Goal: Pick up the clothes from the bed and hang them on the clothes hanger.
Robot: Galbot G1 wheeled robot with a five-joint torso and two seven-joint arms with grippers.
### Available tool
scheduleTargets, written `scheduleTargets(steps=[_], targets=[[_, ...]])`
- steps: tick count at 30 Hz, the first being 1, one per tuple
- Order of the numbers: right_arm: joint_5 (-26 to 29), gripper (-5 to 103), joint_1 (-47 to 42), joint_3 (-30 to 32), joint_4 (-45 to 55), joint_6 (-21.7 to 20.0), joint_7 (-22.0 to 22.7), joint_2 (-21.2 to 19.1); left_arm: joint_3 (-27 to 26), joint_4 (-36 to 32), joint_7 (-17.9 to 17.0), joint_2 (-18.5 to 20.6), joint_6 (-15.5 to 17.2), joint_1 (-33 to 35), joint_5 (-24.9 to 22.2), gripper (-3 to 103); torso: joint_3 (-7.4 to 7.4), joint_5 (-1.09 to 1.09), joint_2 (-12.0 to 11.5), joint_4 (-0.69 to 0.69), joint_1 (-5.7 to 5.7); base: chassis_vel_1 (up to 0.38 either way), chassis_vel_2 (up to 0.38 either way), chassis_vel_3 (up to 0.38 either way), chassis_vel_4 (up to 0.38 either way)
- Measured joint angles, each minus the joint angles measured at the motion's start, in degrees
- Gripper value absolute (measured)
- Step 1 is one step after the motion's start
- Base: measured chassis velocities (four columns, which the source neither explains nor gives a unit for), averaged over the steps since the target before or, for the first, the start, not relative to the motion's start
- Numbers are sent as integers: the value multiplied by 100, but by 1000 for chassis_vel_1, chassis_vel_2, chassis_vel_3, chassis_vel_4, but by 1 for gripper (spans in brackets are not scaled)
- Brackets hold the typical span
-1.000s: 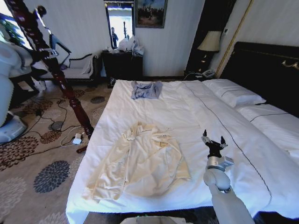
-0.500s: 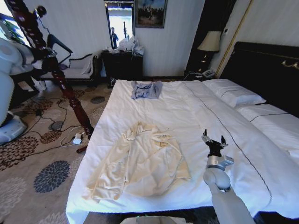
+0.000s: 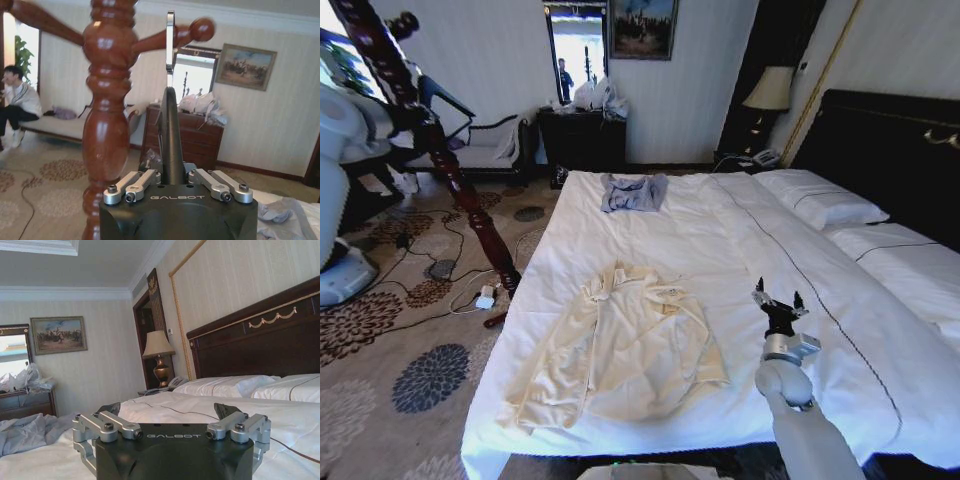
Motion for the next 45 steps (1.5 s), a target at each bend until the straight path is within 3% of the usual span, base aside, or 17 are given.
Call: scheduleTargets(steps=[7, 13, 19, 25, 29, 31, 34, 35, 38, 45], targets=[[-2, 100, 28, -26, -9, -9, 18, 10, -16, -359, 86, 24, -175, -122, 42, 18, 0, 2, 0, -2, 0, 0, 0, 0, 0], [-15, 100, 72, -102, -37, -16, 29, 27, -310, -1121, -36, 207, -179, 161, -371, 18, -1, 2, 0, -1, -1, 0, 0, 0, 0], [-35, 100, 122, -190, -71, -23, 44, 30, -734, -1921, -180, 560, -202, 973, -687, 18, -1, 1, 0, 1, -1, 0, 0, 0, 0], [-18, 100, 162, -221, -131, -16, 55, 28, -1280, -2810, -199, 775, -611, 2332, -635, 18, -1, -2, 1, 2, -1, 0, 0, 0, 0], [1, 100, 76, -76, -160, 61, 99, -88, -1212, -3024, -231, 462, -916, 2575, -443, 18, -1, 3, 1, 3, -2, 0, 0, 0, 0], [58, 100, 7, 59, -134, 121, 126, -226, -1164, -3073, -188, 193, -1118, 2636, -396, 18, 0, 0, 0, -11, 0, 0, 0, 0, 0], [231, 100, 51, 59, -164, 236, 99, -430, -1227, -3137, -104, 40, -1364, 2800, -338, 18, 0, 6, 0, -9, 0, 0, 0, 0, 0], [381, 100, 75, 26, -191, 306, 51, -535, -1273, -3161, -60, -24, -1470, 2911, -315, 18, 0, 6, 0, 0, 0, 0, 0, 0, 0], [952, 100, 94, -102, -259, 472, -110, -826, -1481, -3219, 232, -286, -1774, 3466, -13, 18, 0, -2, 0, 2, 0, 0, 0, 0, 0], [1365, 100, 353, -549, -571, 614, -353, -1167, -2040, -3461, 737, -929, -2157, 4883, 489, 18, 0, 2, 0, 0, 0, 0, 0, 0, 0]])
